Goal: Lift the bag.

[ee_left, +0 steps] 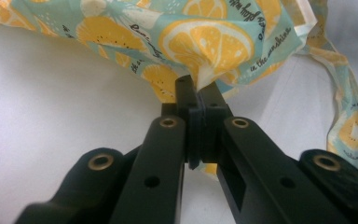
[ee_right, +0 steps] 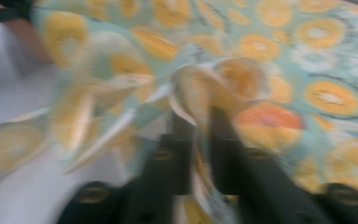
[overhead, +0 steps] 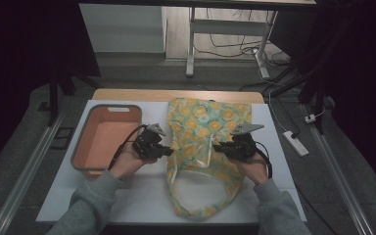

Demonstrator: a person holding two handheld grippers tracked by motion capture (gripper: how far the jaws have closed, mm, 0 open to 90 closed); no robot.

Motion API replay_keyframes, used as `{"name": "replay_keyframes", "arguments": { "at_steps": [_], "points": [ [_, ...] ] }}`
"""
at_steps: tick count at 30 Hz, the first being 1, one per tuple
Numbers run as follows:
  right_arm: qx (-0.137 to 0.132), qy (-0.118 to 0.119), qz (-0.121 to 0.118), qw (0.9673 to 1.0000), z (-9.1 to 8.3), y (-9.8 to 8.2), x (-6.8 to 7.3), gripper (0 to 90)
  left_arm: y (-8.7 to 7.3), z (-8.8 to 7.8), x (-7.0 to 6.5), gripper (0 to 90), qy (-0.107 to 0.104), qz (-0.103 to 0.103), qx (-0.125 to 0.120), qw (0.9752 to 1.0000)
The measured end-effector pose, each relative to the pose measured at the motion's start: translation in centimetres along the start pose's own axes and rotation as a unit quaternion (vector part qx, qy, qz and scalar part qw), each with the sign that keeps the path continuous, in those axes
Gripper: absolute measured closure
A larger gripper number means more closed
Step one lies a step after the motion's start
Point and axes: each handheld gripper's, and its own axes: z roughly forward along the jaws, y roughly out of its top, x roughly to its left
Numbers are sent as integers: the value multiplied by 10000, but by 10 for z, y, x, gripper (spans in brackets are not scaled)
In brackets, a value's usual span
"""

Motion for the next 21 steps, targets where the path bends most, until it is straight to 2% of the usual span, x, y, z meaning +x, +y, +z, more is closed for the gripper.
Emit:
{"name": "replay_keyframes", "arguments": {
  "at_steps": [1,3,6,8,11,12,17,21],
  "points": [
    [-113,-14,2,9999,-6,2,4,507,0,0,0,889,0,-8,-7,10000],
    [-353,70,93,9993,-20,4,8,369,-2,0,2,889,1,-13,4,10000],
    [-561,212,203,9980,-48,2,15,330,-3,0,5,889,-34,-76,-15,10000],
    [-598,81,216,9979,-64,-7,18,327,-4,0,7,889,-60,-88,-18,9999],
    [-366,-372,304,9982,-79,-30,19,315,-4,0,8,889,-57,-104,-2,9999],
    [-294,-455,357,9979,-81,-39,18,307,-4,0,9,889,-54,-115,-7,9999],
    [-82,-616,631,9961,-89,-73,10,309,-4,0,12,889,-90,-176,-31,9998],
    [291,-712,629,9951,-81,-89,9,311,-3,1,12,889,-89,-176,-21,9998]
  ]
}}
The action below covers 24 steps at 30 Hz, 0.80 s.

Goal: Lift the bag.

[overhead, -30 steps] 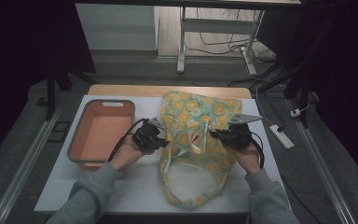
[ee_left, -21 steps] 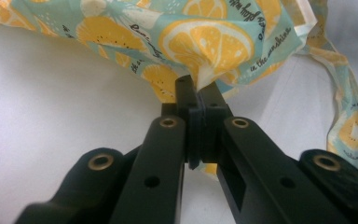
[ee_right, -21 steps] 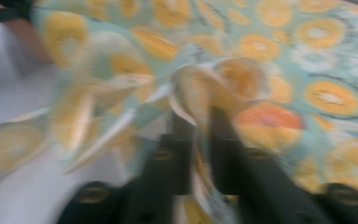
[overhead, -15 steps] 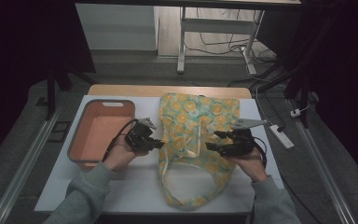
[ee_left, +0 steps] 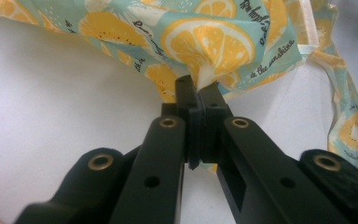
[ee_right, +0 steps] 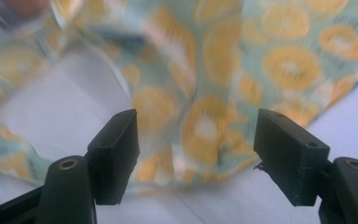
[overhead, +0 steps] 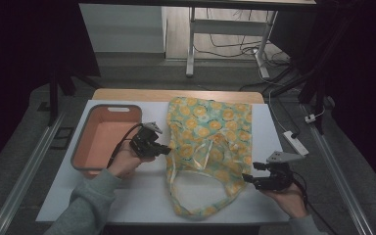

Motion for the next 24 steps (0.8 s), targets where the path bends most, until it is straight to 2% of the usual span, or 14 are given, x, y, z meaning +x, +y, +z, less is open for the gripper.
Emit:
{"name": "replay_keyframes", "arguments": {
  "at_steps": [3,6,10,14,15,17,20,24],
  "points": [
    [307,3,-55,9995,16,-5,2,316,0,0,0,888,-6,10,-1,10000],
    [687,-184,-128,9974,31,-8,4,370,0,0,1,889,-15,3,6,10000],
    [777,-387,-77,9962,40,-9,5,537,-1,0,0,889,-9,4,19,10000],
    [935,-483,-207,9942,42,-9,8,747,0,0,-2,889,-7,22,22,10000],
    [934,-569,-297,9936,42,-9,8,796,0,0,-2,888,-3,29,25,10000],
    [955,-583,-336,9932,42,-9,8,869,-1,0,-2,889,-5,31,26,10000],
    [895,-604,-376,9934,39,-8,8,890,-1,0,-1,889,-11,10,29,10000],
    [595,-636,-410,9954,29,-2,10,894,-3,-1,0,889,-16,-1,28,10000]
  ]
}}
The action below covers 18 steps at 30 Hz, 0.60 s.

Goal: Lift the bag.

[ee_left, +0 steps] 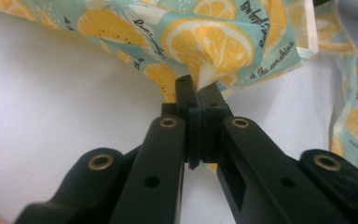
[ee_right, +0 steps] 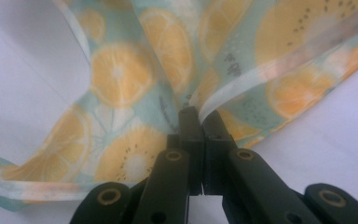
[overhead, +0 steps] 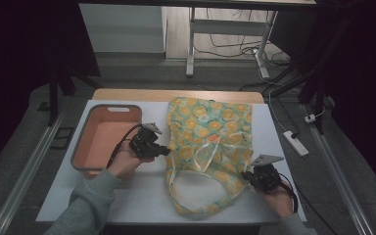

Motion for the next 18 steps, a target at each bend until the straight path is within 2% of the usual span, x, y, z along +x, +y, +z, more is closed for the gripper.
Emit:
{"name": "replay_keyframes", "arguments": {
  "at_steps": [4,7,11,14,18],
  "points": [
    [-396,-108,30,9992,-15,3,-1,896,-1,-2,-1,889,-53,-9,-39,10000],
    [-623,-68,122,9980,-24,4,-4,897,-2,-6,-3,889,-87,2,-106,9999],
    [-1003,-36,235,9947,-43,10,-7,898,-1,-14,-4,890,-184,-6,-240,9995],
    [-1241,-42,208,9920,-55,17,-6,899,0,-19,-5,890,-256,7,-333,9991],
    [-1471,-76,46,9891,-72,29,-3,899,1,-30,-7,891,-293,27,-488,9984]
  ]
}}
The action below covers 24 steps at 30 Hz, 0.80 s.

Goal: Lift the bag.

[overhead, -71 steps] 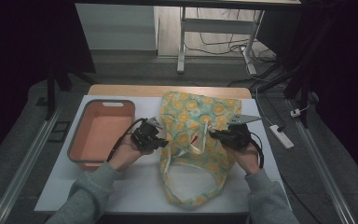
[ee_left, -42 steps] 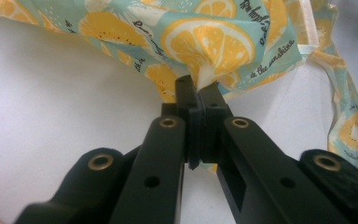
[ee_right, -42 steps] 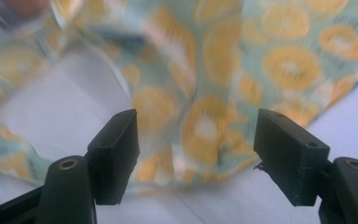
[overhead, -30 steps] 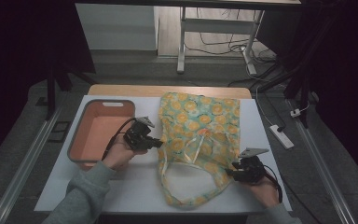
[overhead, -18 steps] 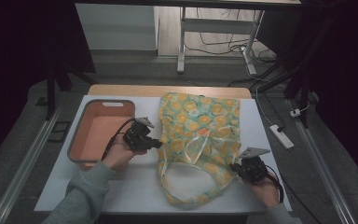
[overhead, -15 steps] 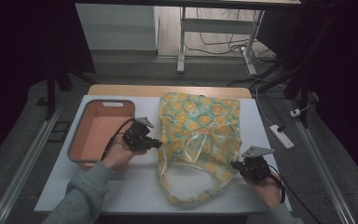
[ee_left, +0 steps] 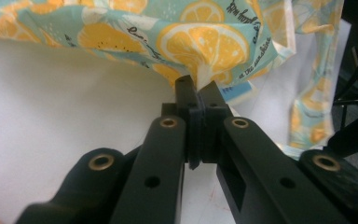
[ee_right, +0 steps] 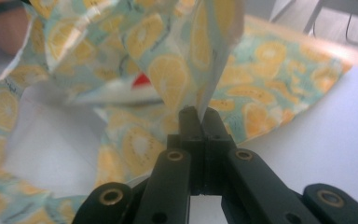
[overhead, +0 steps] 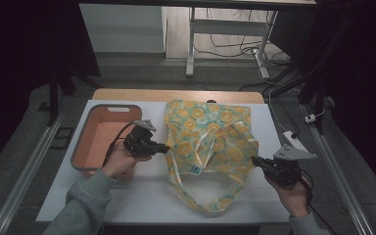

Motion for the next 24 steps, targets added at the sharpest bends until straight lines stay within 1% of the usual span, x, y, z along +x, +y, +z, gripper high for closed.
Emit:
{"name": "replay_keyframes", "arguments": {
  "at_steps": [4,8,11,13,18,22,24],
  "points": [
    [-111,-11,-176,9998,-7,15,1,900,2,-13,-1,891,-115,20,-192,9997],
    [-297,-80,-311,9990,-13,33,0,900,4,-25,-1,891,-94,37,-390,9992],
    [-453,-73,-397,9982,-15,47,-1,900,5,-33,1,891,-88,9,-538,9985],
    [-512,-73,-441,9977,-15,54,-2,900,5,-37,3,891,-80,-8,-621,9980],
    [-715,-148,-495,9961,-20,73,-6,900,8,-53,5,891,-26,-26,-846,9964],
    [-877,-214,-449,9949,-26,85,-12,900,11,-66,5,891,43,1,-1047,9945],
    [-970,-262,-424,9940,-29,90,-15,900,12,-72,5,891,35,0,-1165,9932]
  ]
}}
